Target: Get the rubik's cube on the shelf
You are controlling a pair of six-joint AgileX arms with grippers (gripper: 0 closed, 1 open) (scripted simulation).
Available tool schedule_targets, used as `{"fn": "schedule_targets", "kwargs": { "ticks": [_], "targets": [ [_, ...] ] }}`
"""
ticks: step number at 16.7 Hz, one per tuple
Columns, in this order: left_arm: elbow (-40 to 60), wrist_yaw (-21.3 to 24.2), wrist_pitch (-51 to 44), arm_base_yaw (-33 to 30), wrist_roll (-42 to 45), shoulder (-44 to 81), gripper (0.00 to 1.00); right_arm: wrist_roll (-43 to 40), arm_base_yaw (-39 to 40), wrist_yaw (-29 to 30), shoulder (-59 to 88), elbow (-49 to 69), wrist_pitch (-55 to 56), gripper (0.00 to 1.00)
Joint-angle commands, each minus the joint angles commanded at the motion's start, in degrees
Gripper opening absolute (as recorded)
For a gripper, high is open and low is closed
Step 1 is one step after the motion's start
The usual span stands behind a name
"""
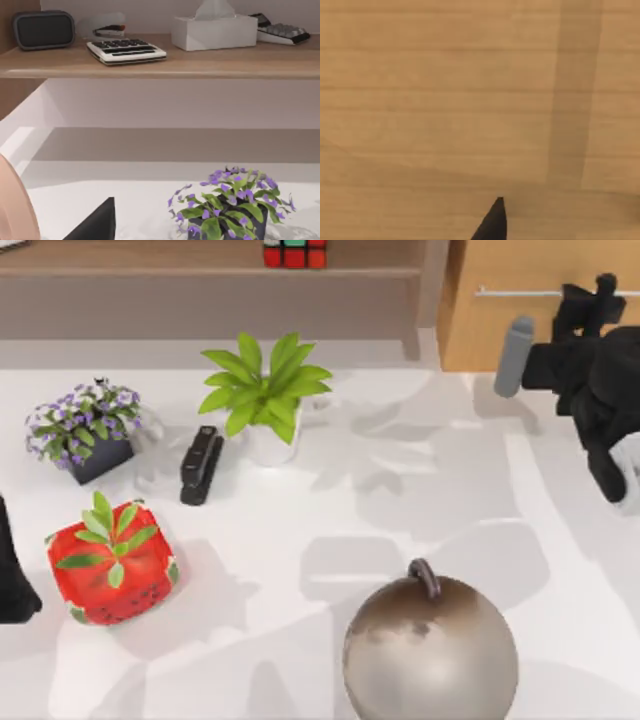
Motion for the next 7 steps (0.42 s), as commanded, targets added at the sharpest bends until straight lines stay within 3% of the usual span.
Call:
{"fn": "schedule_targets", "kwargs": {
  "ticks": [2,7],
  "targets": [
    [0.0,0.0,0.0,0.0,0.0,0.0,1.00,0.0,0.0,0.0,0.0,0.0,0.0,1.00],
    [0.0,0.0,0.0,0.0,0.0,0.0,1.00,0.0,0.0,0.0,0.0,0.0,0.0,1.00]
  ]
}}
